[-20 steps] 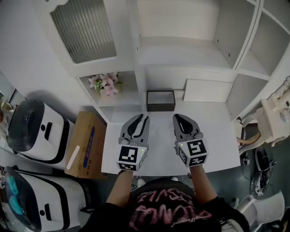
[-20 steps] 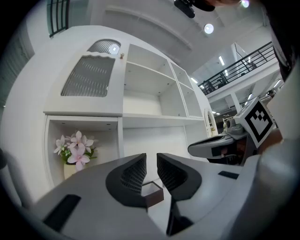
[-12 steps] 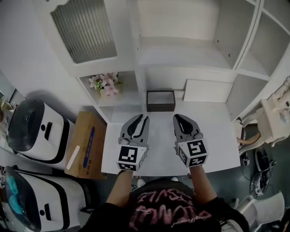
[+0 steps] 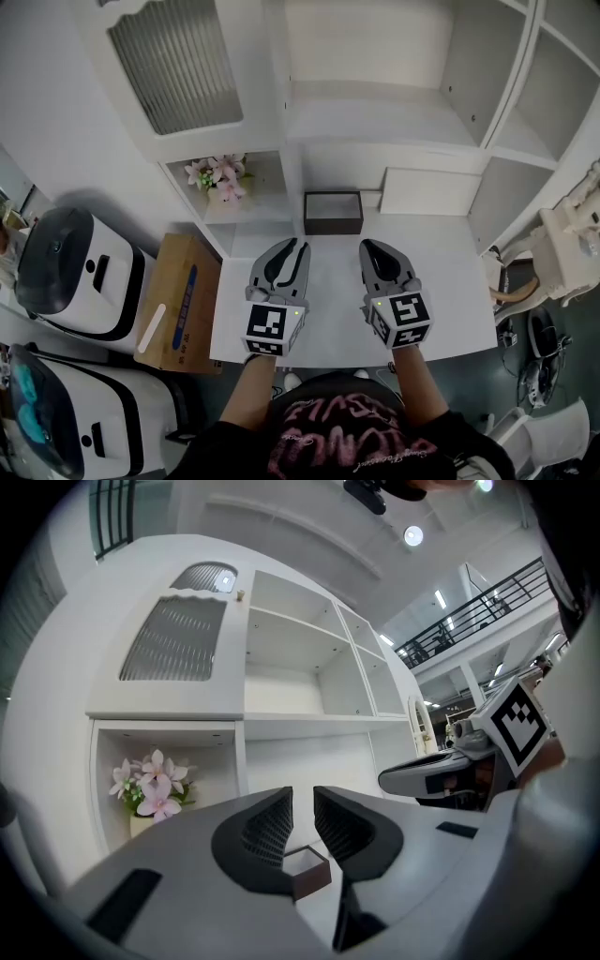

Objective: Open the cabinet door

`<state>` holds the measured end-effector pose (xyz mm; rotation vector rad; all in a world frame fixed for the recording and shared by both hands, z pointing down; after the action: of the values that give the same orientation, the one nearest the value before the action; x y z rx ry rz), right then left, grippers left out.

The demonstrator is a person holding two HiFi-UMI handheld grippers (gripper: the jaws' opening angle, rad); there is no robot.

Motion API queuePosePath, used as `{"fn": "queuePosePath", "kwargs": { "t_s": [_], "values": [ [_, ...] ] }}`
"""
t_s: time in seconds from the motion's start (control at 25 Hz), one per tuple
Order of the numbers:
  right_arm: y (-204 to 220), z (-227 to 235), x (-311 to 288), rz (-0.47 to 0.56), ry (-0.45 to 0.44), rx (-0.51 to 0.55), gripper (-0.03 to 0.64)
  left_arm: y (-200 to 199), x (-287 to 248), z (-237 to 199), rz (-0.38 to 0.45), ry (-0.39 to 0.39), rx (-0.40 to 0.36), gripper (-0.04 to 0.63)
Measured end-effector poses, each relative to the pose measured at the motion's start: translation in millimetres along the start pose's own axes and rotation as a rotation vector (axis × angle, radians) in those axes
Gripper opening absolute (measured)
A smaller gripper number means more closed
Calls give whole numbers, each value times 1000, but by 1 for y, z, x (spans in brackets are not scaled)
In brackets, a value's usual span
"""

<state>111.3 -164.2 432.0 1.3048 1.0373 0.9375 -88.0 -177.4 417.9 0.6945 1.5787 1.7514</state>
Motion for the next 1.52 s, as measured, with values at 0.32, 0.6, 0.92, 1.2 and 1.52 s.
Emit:
{"fn": "queuePosePath", "kwargs": {
  "t_s": [0.32,0.6,0.92,1.2,1.52],
  "values": [
    [-48,3,-17,93,-14,70,15,-51,-4,-35,106,-76,-58,83],
    [-125,19,-34,192,-14,112,15,-135,-9,-69,252,-136,-171,83],
    [-207,14,-50,313,-31,167,14,-234,-15,-95,407,-151,-227,83],
    [-265,5,-63,387,-51,203,15,-299,-28,-109,477,-188,-284,83],
    [-303,-11,-75,462,-68,227,14,-329,-32,-127,511,-209,-293,98]
  ]
}}
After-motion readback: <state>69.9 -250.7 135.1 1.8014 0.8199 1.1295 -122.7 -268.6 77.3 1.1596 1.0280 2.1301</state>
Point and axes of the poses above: the fingertips, and each gripper's own axes: x backward along the fingers, z to its right, y out of its underside, the point moved 9 cm from there along x, backward along the fingers, and after that the axes turned 5 degrees about y, right-handed, at the moved point
